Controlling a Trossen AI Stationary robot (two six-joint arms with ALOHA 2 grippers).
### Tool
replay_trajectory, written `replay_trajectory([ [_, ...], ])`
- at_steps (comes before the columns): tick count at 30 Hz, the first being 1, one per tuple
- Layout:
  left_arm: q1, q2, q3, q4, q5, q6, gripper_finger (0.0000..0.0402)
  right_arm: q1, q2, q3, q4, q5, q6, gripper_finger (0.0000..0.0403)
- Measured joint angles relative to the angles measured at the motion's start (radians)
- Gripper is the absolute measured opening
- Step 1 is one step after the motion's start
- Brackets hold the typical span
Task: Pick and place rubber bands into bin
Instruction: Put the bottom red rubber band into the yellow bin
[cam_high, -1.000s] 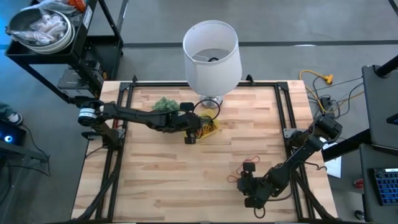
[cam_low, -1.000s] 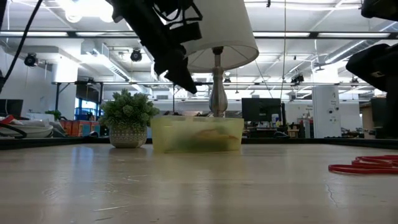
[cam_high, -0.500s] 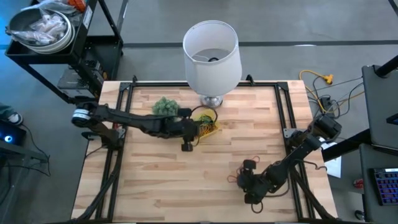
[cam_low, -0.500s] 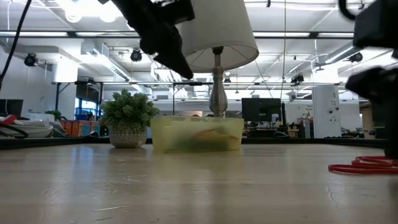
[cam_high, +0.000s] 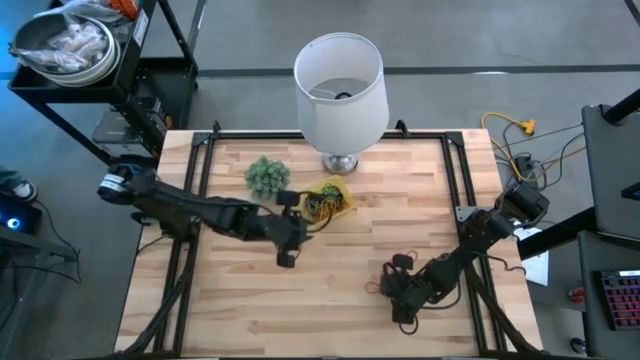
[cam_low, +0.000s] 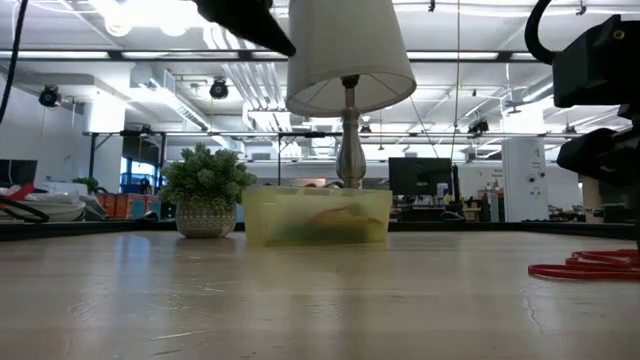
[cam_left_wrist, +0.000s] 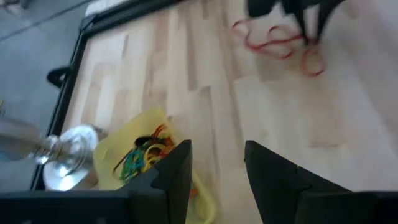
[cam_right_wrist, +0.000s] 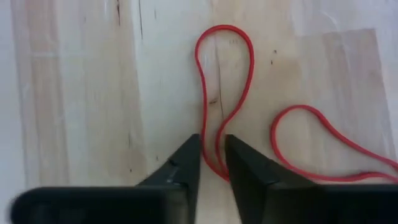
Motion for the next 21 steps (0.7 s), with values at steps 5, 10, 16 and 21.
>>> replay_trajectory([
  [5, -0.069, -0.044, 0.000, -0.022, -0.012, -0.032, 0.0133, 0.000, 0.006, 0.013, 0.004, -0.008, -0.059, 0.0014],
  [10, -0.136, -0.072, 0.000, -0.058, -0.034, -0.077, 0.0133, -0.003, 0.009, 0.068, 0.047, 0.040, -0.207, 0.0009],
  [16, -0.204, -0.082, -0.001, -0.107, -0.086, -0.141, 0.0133, -0.020, 0.009, 0.165, 0.044, 0.178, -0.407, 0.0008],
  [21, -0.251, -0.081, -0.035, -0.130, -0.092, -0.234, 0.0132, -0.055, 0.008, 0.253, 0.019, 0.339, -0.595, 0.0008],
])
